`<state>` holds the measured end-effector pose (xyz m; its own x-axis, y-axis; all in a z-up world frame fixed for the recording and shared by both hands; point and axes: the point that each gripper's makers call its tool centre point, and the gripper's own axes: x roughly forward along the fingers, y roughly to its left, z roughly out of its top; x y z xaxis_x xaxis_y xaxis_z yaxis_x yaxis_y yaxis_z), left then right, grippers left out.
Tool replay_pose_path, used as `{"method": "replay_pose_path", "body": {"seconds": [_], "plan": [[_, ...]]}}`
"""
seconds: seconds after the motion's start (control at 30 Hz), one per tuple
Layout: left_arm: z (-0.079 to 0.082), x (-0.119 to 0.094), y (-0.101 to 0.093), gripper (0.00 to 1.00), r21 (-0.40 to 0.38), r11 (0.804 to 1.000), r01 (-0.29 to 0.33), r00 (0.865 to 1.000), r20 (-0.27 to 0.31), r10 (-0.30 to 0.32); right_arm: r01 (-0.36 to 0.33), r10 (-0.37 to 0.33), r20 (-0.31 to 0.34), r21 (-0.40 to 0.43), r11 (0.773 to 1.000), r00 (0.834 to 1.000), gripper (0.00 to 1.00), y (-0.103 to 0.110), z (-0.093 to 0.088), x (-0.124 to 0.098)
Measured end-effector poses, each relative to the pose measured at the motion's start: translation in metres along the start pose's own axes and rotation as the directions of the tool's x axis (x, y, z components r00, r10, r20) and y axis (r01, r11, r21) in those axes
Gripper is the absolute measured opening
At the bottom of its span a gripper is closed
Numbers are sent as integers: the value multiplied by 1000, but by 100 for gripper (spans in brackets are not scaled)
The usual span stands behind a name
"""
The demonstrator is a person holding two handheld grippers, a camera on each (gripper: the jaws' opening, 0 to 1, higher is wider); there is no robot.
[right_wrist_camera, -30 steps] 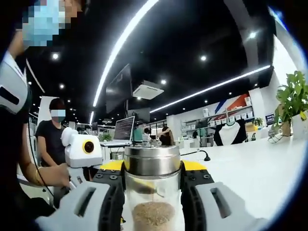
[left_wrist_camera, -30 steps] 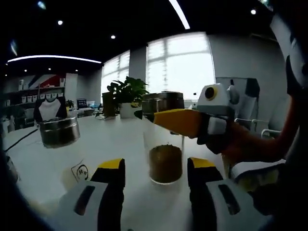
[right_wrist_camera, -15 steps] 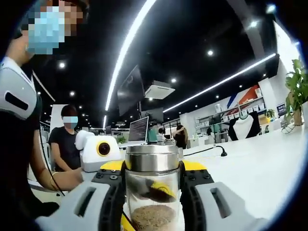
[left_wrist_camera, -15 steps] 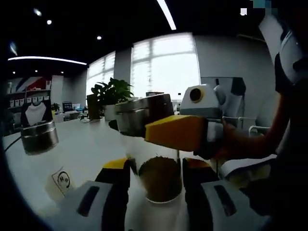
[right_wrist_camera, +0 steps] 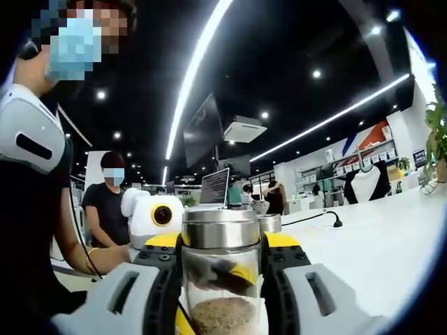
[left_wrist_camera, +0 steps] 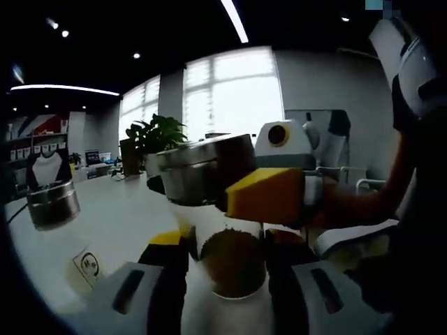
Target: Rotate the seasoning bottle until the label or dispensing opening points toward the visible target arrow and the bottle remains upright within the marked orientation range
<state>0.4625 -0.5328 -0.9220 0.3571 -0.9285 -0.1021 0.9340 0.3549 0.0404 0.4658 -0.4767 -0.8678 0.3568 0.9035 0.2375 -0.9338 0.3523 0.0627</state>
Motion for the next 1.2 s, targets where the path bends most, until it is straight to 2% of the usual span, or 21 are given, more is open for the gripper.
{"method": "replay_pose_path", "body": {"seconds": [0.2, 0.43, 0.5, 0.63, 0.8, 0.87, 0.97, 1.2], "plan": [[-3, -1, 2, 45, -10, 1000, -26, 1000, -2, 26, 9, -9, -23, -13, 1000, 1000, 42, 1, -4, 2], [-8, -3, 8, 45, -21, 997, -71, 997, -13, 71, 53, -54, -52, -8, 999, 997, 42, -5, -8, 0], [-8, -4, 9, 45, -17, 996, -85, 996, -12, 85, 71, -76, -84, -60, 996, 994, 42, -4, -9, 1], [-9, -4, 12, 44, 16, 990, -140, 990, -27, 140, 115, -127, -123, -94, 989, 984, 42, -5, -12, 3], [-13, -2, 15, 44, 48, 977, -210, 976, -57, 212, 186, -206, -154, -138, 973, 966, 43, -7, -17, 3], [-11, -3, 18, 44, 62, 962, -266, 961, -63, 270, 211, -235, -151, -160, 964, 960, 43, -7, -16, 3], [-9, -3, 18, 44, 90, 947, -309, 947, -64, 315, 244, -272, -147, -185, 952, 951, 44, -8, -14, 4], [-7, -1, 18, 44, 98, 928, -359, 928, -66, 366, 315, -344, -141, -189, 930, 928, 45, -16, -14, 1]]}}
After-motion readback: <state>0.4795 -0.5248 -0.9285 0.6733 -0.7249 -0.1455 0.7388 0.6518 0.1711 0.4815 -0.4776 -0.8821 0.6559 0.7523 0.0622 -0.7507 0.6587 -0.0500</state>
